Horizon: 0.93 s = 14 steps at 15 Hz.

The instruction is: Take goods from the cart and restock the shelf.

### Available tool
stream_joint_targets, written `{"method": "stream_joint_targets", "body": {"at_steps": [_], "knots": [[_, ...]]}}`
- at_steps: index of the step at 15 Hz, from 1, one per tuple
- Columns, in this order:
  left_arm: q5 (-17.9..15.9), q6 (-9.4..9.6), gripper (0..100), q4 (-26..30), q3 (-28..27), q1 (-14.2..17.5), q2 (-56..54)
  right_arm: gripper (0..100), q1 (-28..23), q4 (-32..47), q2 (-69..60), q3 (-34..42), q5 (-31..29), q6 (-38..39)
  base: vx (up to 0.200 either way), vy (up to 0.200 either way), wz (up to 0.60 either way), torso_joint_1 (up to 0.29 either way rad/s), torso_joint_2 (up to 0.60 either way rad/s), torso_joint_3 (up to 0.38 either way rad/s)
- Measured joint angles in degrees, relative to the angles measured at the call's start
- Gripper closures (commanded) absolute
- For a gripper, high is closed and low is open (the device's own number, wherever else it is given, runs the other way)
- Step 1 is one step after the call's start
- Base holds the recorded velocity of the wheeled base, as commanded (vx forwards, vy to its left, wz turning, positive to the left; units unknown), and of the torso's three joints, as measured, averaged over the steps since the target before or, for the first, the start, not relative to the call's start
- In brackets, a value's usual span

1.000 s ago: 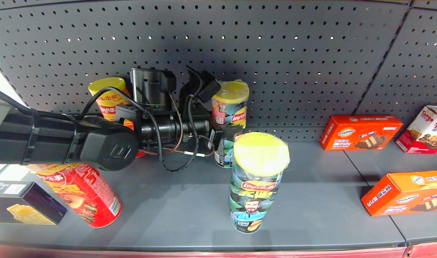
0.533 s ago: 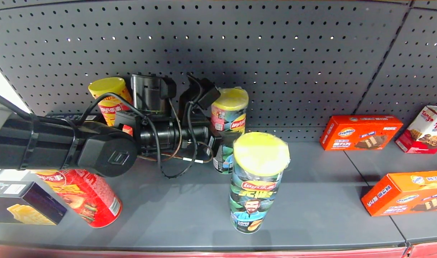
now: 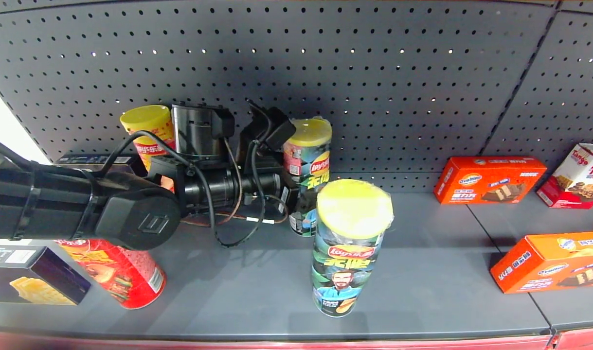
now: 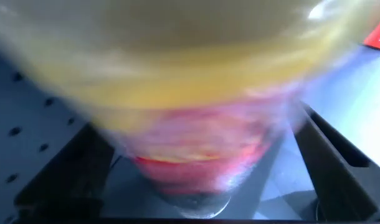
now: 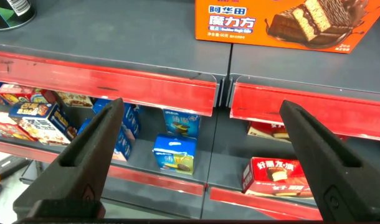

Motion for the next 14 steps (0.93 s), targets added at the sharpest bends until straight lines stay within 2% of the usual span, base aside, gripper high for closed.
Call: {"method": "stream_joint_targets", "body": {"at_steps": [6, 11, 14], "knots": [[5.0, -0.40, 0, 1.7, 3.6, -0.2, -4.3, 0, 0.0, 0.0, 0.0, 0.0, 0.0, 0.0, 0.000, 0.000, 0.00, 0.000, 0.00, 0.000], [12.5, -1.55, 0, 6.1, 3.6, -1.8, -6.1, 0, 0.0, 0.0, 0.0, 0.0, 0.0, 0.0, 0.000, 0.000, 0.00, 0.000, 0.00, 0.000], [15.0, -1.55, 0, 7.1, 3.4, -2.5, -6.4, 0, 0.0, 0.0, 0.0, 0.0, 0.0, 0.0, 0.000, 0.000, 0.00, 0.000, 0.00, 0.000]]}}
